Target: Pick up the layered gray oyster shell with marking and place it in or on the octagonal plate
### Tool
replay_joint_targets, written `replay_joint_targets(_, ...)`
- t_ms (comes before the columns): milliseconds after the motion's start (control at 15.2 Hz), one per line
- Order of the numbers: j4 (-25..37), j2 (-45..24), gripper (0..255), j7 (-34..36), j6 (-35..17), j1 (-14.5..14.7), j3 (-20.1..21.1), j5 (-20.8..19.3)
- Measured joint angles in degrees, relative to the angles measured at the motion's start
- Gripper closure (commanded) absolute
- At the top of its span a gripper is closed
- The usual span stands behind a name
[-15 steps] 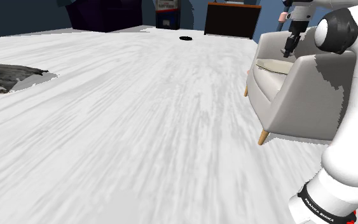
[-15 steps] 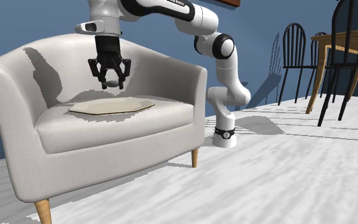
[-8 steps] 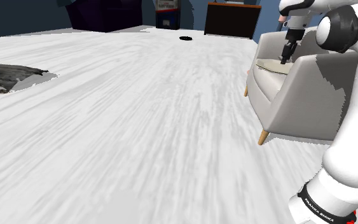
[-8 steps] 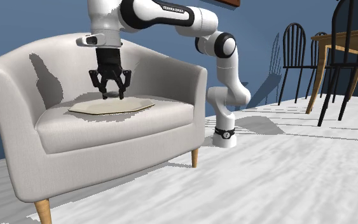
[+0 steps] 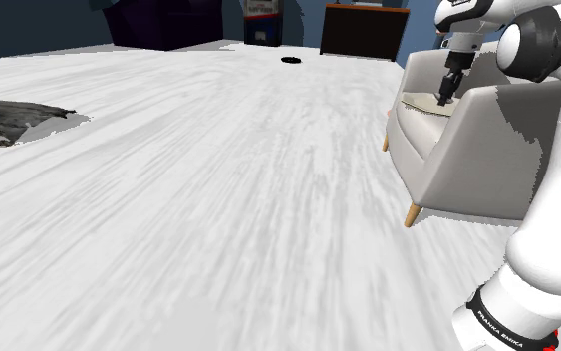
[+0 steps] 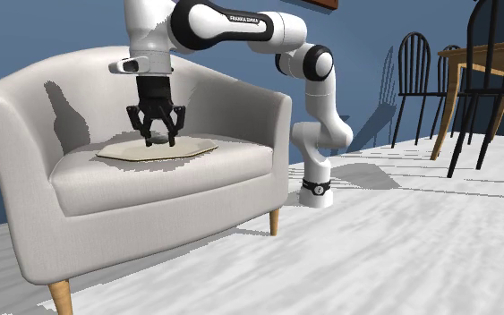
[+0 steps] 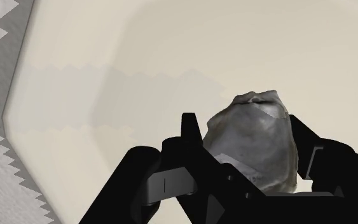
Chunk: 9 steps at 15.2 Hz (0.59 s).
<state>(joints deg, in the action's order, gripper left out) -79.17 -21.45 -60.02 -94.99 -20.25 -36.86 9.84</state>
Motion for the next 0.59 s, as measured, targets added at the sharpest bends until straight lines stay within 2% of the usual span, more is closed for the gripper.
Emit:
replay_joint_targets(66,0.0,0.0,255,0.0,0.0,0.0,0.0,0.0)
replay_joint_targets(132,0.0,0.0,0,0.0,0.0,0.0,0.0,0.0)
replay_joint_targets(594,1.0,0.0,0,0.1,1.0,0.0,0.0,0.0)
